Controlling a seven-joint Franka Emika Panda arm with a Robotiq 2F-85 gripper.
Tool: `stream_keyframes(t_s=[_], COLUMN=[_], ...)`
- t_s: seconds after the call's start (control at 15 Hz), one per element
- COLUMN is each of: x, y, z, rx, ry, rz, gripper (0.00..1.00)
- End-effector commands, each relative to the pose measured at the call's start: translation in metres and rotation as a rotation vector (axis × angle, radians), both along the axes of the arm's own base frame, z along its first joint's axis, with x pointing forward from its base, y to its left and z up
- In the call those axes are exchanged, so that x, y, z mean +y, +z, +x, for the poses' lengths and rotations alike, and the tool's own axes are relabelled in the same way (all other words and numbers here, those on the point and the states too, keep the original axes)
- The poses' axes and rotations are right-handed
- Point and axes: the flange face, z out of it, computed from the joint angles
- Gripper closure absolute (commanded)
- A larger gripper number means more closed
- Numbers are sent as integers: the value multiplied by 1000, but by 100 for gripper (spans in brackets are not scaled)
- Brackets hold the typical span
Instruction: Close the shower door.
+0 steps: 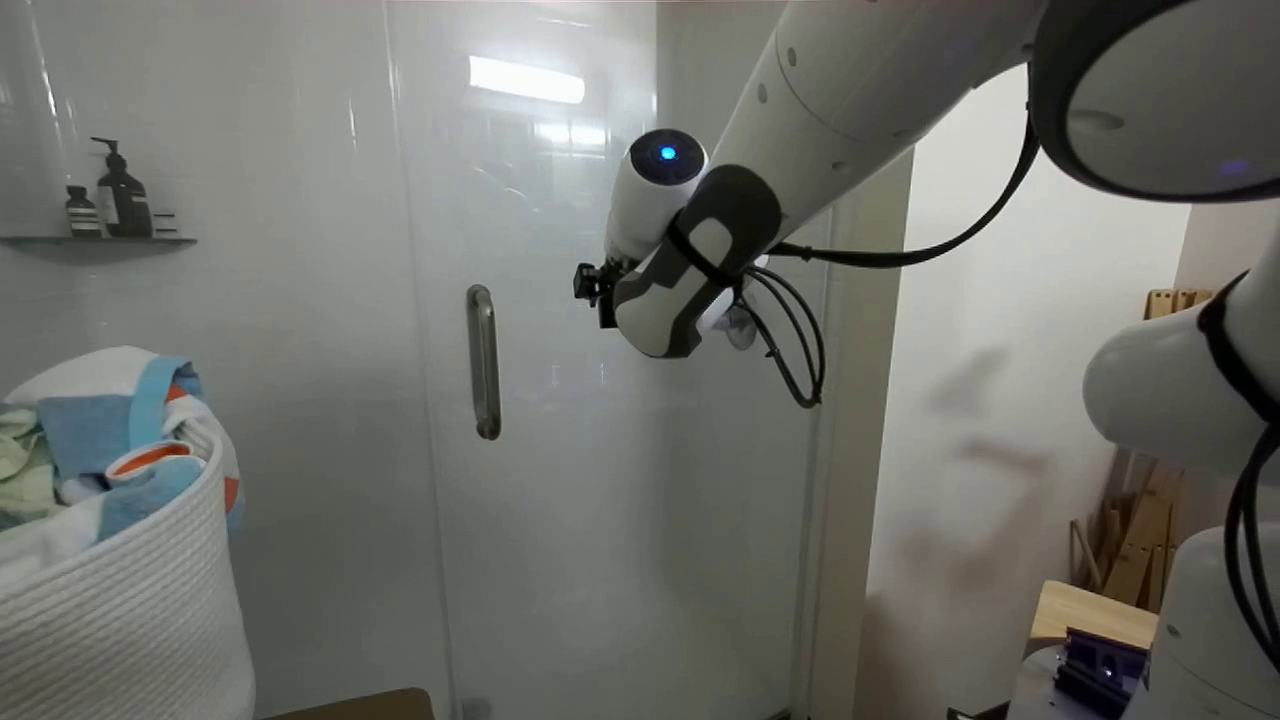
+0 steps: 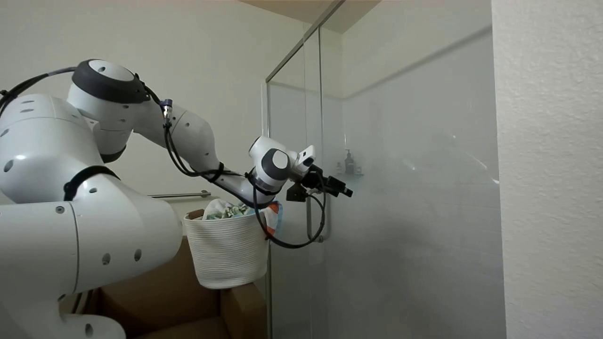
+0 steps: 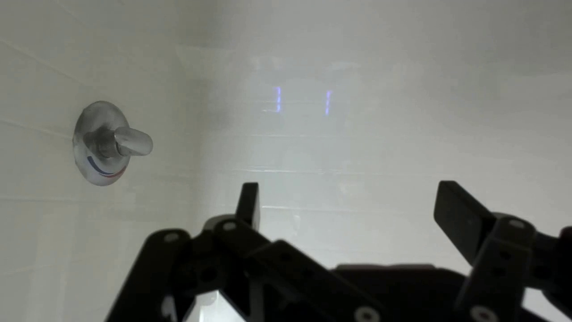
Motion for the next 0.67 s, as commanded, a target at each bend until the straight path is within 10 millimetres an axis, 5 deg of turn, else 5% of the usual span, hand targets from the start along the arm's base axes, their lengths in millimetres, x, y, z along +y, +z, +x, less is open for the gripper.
stream_keyframes(t_s=[0.0, 0.6], x=[-3, 0], y=[1, 0], z=[12, 19], rx=[34, 74], ry=[5, 15], rz=[-17, -10], gripper=[0, 0])
